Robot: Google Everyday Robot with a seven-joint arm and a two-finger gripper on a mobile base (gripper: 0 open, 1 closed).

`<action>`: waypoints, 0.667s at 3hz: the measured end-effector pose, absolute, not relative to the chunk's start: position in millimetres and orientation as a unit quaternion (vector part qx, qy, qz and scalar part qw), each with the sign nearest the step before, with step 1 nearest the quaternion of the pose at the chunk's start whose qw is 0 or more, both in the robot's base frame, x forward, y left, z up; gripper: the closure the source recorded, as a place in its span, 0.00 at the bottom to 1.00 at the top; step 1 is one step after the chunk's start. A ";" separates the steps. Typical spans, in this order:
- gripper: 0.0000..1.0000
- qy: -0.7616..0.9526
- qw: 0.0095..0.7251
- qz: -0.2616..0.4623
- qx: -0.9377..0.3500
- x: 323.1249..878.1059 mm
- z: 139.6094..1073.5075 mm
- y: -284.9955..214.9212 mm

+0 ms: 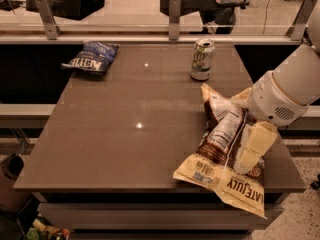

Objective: Move brown chip bag near blue chip bag

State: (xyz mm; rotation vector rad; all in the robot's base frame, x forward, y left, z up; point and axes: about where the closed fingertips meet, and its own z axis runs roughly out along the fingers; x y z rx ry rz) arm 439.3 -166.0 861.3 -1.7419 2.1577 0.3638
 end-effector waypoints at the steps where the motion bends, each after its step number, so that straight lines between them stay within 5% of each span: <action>1: 0.00 0.736 0.200 0.163 -0.626 441.3 850.6 -125.9; 2: 0.20 0.712 0.243 0.193 -0.631 445.4 846.3 -85.2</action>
Offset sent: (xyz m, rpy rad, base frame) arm 0.0135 0.1276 -0.0182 0.3262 -0.1050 0.1246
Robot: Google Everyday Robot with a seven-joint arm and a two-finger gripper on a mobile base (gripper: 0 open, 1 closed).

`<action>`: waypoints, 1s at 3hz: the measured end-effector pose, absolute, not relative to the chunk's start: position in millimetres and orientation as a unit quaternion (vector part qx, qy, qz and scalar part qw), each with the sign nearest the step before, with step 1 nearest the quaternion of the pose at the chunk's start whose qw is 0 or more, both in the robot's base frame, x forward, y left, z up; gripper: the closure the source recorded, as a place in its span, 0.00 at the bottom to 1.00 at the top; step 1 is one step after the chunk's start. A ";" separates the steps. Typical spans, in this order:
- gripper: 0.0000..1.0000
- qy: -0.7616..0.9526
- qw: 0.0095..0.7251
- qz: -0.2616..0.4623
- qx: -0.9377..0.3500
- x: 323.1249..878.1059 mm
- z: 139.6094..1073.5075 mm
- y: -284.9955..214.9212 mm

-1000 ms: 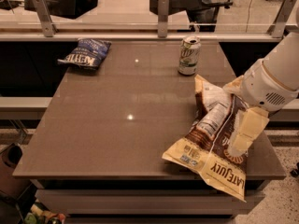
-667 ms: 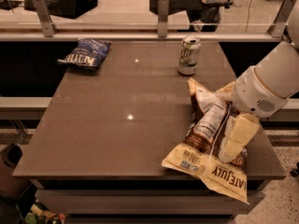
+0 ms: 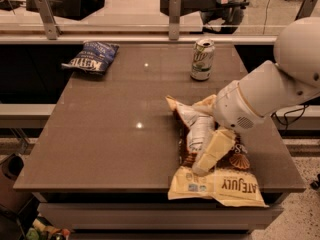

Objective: Move brown chip bag near blue chip bag

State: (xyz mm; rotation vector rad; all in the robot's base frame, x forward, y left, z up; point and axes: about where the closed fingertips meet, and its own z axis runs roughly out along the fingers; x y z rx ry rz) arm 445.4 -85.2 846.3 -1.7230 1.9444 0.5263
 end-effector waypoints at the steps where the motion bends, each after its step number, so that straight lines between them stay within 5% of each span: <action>1: 0.43 0.696 0.275 0.211 -0.629 449.2 845.8 -58.6; 3: 0.88 0.690 0.289 0.214 -0.628 451.2 849.5 -46.8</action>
Offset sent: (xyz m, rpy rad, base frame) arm 0.0117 0.0576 -0.0002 0.1450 -0.0805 0.0143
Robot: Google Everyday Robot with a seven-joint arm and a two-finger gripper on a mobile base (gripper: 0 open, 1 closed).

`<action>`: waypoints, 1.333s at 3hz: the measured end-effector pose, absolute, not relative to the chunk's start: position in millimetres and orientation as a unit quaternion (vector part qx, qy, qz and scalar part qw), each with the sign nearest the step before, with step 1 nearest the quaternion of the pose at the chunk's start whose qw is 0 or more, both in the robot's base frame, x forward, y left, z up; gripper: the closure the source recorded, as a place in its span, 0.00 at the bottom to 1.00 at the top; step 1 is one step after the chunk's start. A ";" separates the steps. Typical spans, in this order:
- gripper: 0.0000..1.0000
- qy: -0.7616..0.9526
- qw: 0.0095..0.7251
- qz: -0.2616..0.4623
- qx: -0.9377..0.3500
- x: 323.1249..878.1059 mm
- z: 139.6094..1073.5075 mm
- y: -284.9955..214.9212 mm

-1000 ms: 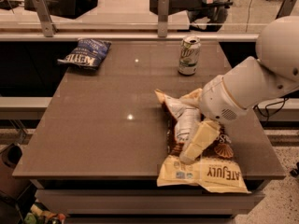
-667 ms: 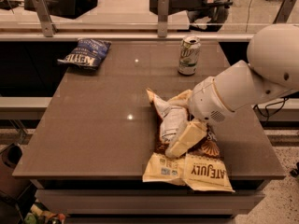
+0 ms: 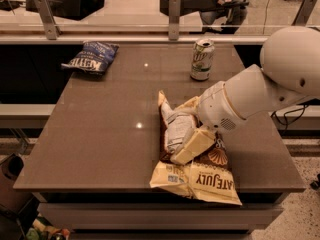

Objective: Move brown chip bag near blue chip bag

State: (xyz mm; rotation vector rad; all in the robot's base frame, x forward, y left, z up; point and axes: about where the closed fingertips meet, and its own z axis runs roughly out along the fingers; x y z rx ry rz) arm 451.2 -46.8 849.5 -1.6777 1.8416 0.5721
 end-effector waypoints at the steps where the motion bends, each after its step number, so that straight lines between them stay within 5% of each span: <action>1: 1.00 0.690 0.289 0.214 -0.628 451.2 849.7 -46.7; 4: 1.00 0.703 0.285 0.167 -0.630 475.4 883.9 -58.8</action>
Offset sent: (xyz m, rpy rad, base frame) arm 0.0000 0.0000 0.0002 0.0000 0.0000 0.0001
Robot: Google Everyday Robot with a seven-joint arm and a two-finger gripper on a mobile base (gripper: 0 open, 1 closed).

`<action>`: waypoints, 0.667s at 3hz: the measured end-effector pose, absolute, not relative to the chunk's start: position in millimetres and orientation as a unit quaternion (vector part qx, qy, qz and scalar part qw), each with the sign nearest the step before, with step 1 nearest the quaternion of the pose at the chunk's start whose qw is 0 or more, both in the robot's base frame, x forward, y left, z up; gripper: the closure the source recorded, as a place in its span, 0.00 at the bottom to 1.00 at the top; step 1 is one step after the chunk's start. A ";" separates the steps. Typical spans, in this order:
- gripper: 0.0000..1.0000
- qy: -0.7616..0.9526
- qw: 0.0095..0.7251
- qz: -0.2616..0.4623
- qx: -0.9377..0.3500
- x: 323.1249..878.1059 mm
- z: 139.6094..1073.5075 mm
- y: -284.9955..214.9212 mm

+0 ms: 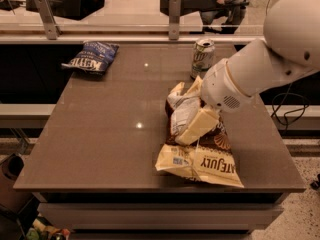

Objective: Move brown chip bag near blue chip bag

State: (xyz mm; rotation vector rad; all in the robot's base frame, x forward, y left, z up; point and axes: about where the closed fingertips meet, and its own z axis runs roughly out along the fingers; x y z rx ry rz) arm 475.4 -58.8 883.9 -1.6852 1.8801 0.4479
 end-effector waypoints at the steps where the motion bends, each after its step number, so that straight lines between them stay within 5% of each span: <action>1: 1.00 0.712 0.284 0.124 -0.630 489.2 916.0 -71.4; 2: 1.00 0.715 0.288 0.082 -0.632 498.3 949.2 -80.7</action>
Offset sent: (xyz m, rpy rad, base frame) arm 0.0361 -0.0375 0.1088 -0.1921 -0.1814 -0.1012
